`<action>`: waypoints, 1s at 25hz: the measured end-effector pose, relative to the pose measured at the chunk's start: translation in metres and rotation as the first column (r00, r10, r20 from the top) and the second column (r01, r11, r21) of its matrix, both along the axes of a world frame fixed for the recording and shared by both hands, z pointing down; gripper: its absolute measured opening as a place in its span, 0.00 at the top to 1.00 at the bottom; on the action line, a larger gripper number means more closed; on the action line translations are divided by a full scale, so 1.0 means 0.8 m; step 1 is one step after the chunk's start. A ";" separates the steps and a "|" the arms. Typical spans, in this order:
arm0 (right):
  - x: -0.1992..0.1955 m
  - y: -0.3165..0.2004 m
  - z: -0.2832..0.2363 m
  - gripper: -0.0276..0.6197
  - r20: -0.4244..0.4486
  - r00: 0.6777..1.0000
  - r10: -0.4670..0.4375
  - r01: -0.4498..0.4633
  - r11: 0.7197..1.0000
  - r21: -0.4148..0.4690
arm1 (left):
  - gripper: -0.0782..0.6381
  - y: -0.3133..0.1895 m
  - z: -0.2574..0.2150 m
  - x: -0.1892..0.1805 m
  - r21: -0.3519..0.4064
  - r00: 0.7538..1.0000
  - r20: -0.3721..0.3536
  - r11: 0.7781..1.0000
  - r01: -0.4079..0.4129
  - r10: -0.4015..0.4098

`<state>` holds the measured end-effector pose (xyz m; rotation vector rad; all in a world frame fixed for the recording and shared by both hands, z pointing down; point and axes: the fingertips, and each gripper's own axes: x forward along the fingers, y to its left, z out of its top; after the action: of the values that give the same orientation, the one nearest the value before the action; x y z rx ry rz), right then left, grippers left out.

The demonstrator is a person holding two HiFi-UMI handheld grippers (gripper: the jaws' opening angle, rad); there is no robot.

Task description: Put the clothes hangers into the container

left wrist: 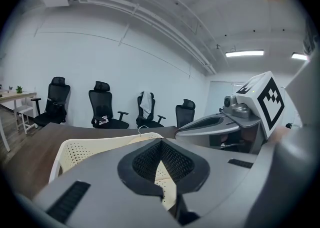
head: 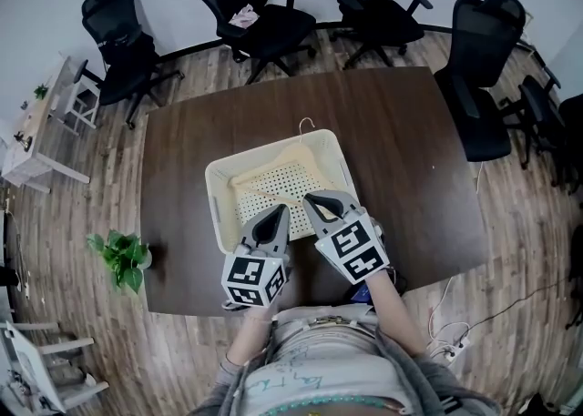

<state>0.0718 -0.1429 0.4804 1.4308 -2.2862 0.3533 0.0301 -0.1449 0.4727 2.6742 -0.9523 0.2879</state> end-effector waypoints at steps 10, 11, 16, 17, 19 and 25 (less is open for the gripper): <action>-0.007 -0.006 -0.044 0.93 0.021 1.000 -0.006 0.004 0.995 0.095 | 0.88 -0.007 -0.044 0.002 0.067 0.999 -0.048 0.997 0.024 -0.021; -0.008 -0.006 -0.049 0.93 0.025 1.000 -0.004 0.001 0.994 0.108 | 0.88 -0.007 -0.047 0.002 0.072 0.998 -0.053 0.997 0.027 -0.023; -0.009 -0.010 -0.071 0.93 0.027 1.000 0.009 -0.013 0.986 0.163 | 0.88 -0.010 -0.066 0.005 0.107 0.997 -0.070 0.994 0.031 -0.023; -0.009 -0.010 -0.075 0.93 0.028 1.000 0.011 -0.016 0.985 0.174 | 0.88 -0.010 -0.070 0.005 0.113 0.997 -0.074 0.993 0.033 -0.025; -0.008 -0.008 -0.085 0.93 0.032 0.999 0.018 -0.024 0.980 0.196 | 0.88 -0.009 -0.078 0.004 0.124 0.996 -0.081 0.992 0.039 -0.029; -0.004 -0.007 -0.109 0.93 0.042 0.998 0.040 -0.049 0.964 0.260 | 0.88 -0.014 -0.102 0.001 0.169 0.994 -0.102 0.984 0.062 -0.045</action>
<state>0.0686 -0.1487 0.3935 1.6154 -2.4034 0.0920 0.0311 -0.1559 0.3909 2.7818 -1.0606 0.0651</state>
